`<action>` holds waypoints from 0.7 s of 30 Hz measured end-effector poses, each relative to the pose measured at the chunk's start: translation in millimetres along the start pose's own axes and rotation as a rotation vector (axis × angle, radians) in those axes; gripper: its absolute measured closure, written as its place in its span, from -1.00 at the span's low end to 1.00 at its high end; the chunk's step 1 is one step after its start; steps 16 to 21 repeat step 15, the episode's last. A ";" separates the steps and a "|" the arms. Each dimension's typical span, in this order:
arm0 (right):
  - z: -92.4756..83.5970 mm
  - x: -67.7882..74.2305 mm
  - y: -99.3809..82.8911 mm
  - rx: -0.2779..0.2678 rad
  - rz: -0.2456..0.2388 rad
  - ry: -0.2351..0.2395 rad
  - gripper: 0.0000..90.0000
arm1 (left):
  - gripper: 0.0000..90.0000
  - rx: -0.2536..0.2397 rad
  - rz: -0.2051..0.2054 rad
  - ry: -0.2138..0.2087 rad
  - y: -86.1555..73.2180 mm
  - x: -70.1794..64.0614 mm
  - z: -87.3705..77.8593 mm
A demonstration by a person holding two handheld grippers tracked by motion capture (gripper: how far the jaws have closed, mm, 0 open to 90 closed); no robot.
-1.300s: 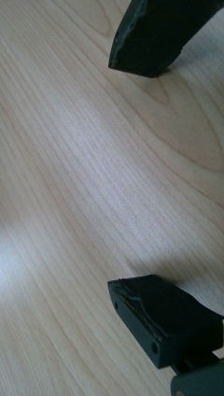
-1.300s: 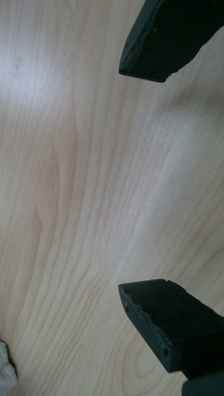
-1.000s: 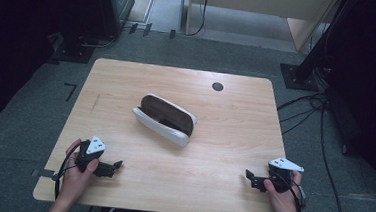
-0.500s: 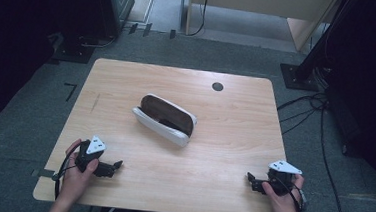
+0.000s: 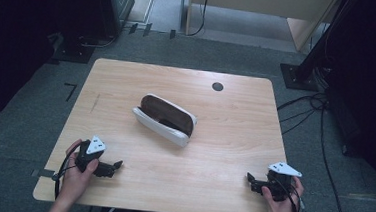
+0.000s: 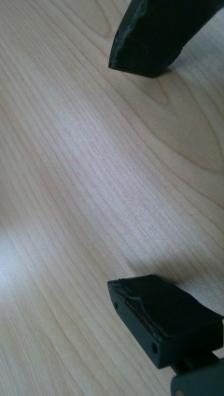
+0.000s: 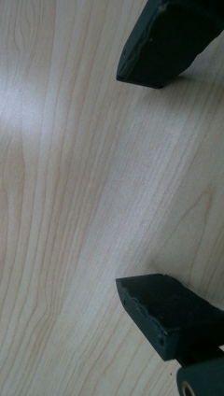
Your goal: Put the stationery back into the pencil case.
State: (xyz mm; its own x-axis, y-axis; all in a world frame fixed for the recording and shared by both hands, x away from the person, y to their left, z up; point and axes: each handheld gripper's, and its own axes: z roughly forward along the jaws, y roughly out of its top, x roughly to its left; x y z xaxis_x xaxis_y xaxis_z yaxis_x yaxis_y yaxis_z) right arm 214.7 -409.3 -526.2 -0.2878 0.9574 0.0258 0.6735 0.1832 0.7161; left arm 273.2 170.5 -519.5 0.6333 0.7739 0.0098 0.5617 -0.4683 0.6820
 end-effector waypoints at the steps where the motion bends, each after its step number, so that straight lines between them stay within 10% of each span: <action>1: 0.0 0.0 0.0 0.000 0.000 0.000 -0.94 | -1.00 -0.002 0.000 -0.001 -0.1 -0.1 0.1; 21: 3.6 4.0 2.6 0.007 0.057 -0.055 -1.00 | -1.00 -0.003 -0.018 0.012 0.2 0.9 0.3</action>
